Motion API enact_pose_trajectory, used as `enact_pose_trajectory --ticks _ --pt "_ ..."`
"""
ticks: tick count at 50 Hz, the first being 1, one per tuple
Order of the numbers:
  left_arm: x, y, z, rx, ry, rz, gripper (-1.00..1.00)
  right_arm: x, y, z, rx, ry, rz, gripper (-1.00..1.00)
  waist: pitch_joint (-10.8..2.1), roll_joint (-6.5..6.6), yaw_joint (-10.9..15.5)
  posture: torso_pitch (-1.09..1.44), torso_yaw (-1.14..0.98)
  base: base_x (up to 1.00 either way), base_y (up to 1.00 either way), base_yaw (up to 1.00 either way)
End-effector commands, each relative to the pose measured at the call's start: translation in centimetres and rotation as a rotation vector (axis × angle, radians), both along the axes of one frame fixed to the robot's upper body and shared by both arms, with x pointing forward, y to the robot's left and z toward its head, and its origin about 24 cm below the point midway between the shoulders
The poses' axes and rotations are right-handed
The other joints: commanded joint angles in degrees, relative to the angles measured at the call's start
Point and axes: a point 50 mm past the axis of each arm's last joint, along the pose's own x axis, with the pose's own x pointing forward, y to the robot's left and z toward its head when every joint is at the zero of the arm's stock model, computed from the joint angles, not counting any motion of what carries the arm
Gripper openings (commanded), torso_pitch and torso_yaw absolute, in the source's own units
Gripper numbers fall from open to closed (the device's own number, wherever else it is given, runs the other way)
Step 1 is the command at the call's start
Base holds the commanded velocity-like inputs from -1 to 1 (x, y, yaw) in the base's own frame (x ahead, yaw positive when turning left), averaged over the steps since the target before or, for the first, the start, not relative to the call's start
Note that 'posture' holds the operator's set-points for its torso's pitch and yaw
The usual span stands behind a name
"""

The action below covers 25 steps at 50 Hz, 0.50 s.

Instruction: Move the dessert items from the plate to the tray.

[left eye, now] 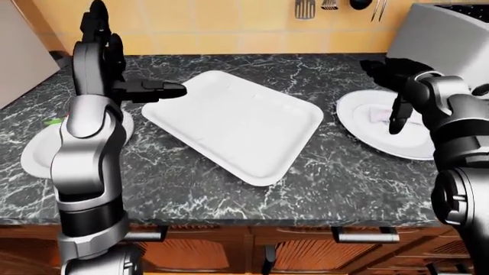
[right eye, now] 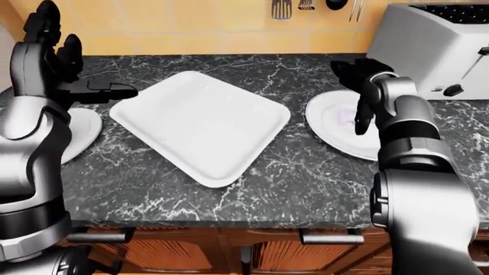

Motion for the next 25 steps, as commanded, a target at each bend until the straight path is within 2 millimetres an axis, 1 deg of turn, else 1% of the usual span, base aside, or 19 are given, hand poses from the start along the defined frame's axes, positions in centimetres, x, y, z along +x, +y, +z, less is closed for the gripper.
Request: enact_pose_trajectory --ticks 1,9,13,14,15,16,18,20,24,25 --pt "-0.7 0.0 1.9 0.019 -0.102 0.001 1.00 -0.1 -0.4 2.3 -0.007 -0.089 -0.027 1.00 -1.76 -0.19 -0.04 0.00 0.00 0.00 0.00 0.00" --pt "-1.2 -0.1 2.2 0.020 -0.101 0.008 1.00 -0.4 -1.5 2.0 -0.012 -0.085 -0.095 1.00 -1.79 -0.47 0.12 0.00 0.00 0.00 0.00 0.00" --pt "-1.5 -0.4 2.6 0.019 -0.102 0.011 1.00 -0.6 -1.9 1.6 -0.012 -0.075 -0.123 0.87 -1.69 -0.53 0.16 0.00 0.00 0.00 0.00 0.00" --pt "-1.4 -0.3 2.5 0.017 -0.101 0.011 1.00 -0.6 -2.0 1.6 -0.009 -0.072 -0.128 0.83 -1.63 -0.55 0.18 0.00 0.00 0.00 0.00 0.00" --pt "-1.3 -0.2 2.3 0.019 -0.100 0.012 1.00 -0.6 -2.0 1.6 -0.007 -0.075 -0.127 0.84 -1.58 -0.56 0.20 0.00 0.00 0.00 0.00 0.00" --pt "-1.3 0.0 2.1 0.018 -0.100 0.012 1.00 -0.7 -2.0 1.5 -0.011 -0.069 -0.128 0.80 -1.53 -0.55 0.22 0.00 0.00 0.00 0.00 0.00" --pt "-1.2 0.2 1.8 0.018 -0.100 0.013 1.00 -0.7 -2.0 1.6 -0.009 -0.069 -0.129 0.76 -1.50 -0.52 0.26 0.00 0.00 0.00 0.00 0.00" --pt "-1.1 0.3 1.7 0.017 -0.100 0.014 1.00 -0.7 -2.0 1.6 -0.007 -0.064 -0.128 0.68 -1.51 -0.51 0.28 0.00 0.00 0.00 0.00 0.00" --pt "-1.1 0.3 1.7 0.018 -0.100 0.015 1.00 -0.7 -2.0 2.2 -0.001 -0.055 -0.119 0.61 -1.35 -0.67 0.36 0.00 0.00 0.00 0.00 0.00" --pt "-1.1 0.3 1.8 0.019 -0.101 0.015 1.00 -0.7 -1.9 2.3 0.001 -0.047 -0.116 0.55 -1.29 -0.73 0.40 0.00 0.00 0.00 0.00 0.00"
